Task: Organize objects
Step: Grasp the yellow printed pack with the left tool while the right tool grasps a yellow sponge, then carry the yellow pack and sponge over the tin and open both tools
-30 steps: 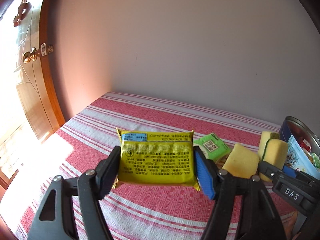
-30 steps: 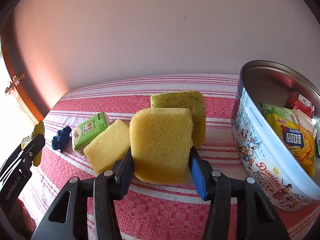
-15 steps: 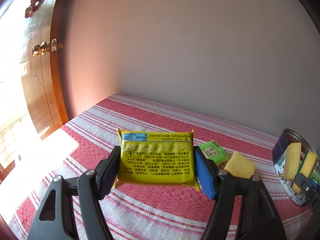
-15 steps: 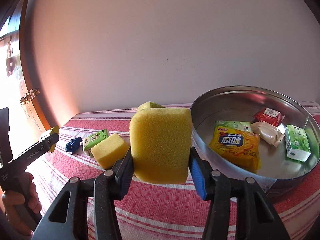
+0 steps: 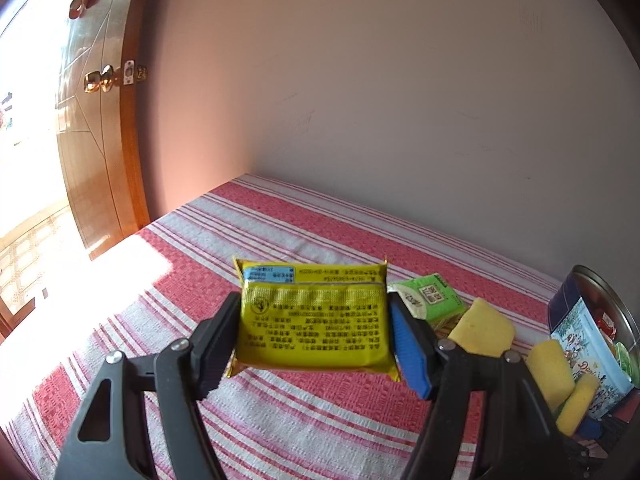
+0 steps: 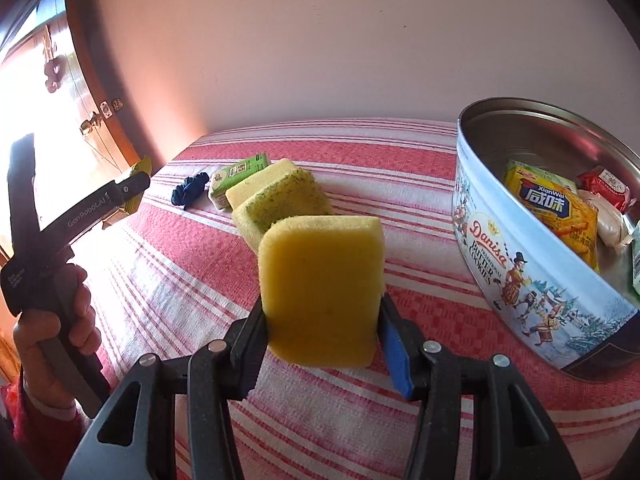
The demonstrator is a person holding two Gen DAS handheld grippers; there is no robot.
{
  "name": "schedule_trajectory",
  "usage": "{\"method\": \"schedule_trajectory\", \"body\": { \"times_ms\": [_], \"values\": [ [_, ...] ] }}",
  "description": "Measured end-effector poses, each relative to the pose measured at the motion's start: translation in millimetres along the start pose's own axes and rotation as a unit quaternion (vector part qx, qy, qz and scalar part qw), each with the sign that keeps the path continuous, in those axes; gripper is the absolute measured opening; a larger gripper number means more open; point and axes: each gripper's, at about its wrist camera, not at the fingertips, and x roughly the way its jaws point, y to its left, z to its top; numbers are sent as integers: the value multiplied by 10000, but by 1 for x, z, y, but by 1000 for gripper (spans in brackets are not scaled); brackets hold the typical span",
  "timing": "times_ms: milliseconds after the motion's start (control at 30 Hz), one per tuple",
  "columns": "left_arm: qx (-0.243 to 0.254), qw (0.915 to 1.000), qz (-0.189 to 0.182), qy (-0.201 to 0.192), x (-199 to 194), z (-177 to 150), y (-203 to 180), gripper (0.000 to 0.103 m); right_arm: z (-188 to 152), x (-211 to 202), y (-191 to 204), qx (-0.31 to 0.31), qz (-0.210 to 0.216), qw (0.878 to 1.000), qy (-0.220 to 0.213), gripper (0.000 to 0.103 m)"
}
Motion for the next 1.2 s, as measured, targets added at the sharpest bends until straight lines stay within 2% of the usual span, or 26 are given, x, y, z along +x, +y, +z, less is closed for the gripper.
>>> {"method": "schedule_trajectory", "body": {
  "times_ms": [100,267,400,600,733,900,1067,1200],
  "values": [
    [-114,9999,31,40,1,-1,5,71,-6,-5,2,-211,-90,9997,66,54],
    [-122,9999,67,30,-1,-4,7,71,-10,-14,-5,-111,-164,9996,217,54],
    [-17,10000,96,2,-1,-4,4,71,-12,-44,-12,-248,-556,9978,-254,54],
    [22,9999,92,-45,-5,-7,1,71,-3,-79,-23,-9,-657,9923,-1051,54],
    [56,9999,48,-106,-11,-8,-1,71,5,-90,-32,242,-581,9899,-1271,54],
    [217,9995,-17,-229,-24,-14,-17,71,8,-102,-44,362,-807,9841,-1537,54],
    [536,9969,-209,-534,-48,-20,-51,71,12,-114,-66,543,-955,9796,-1681,54],
    [742,9941,-485,-620,-65,-24,-86,71,11,-121,-85,654,-1075,9768,-1731,54]
  ]
}}
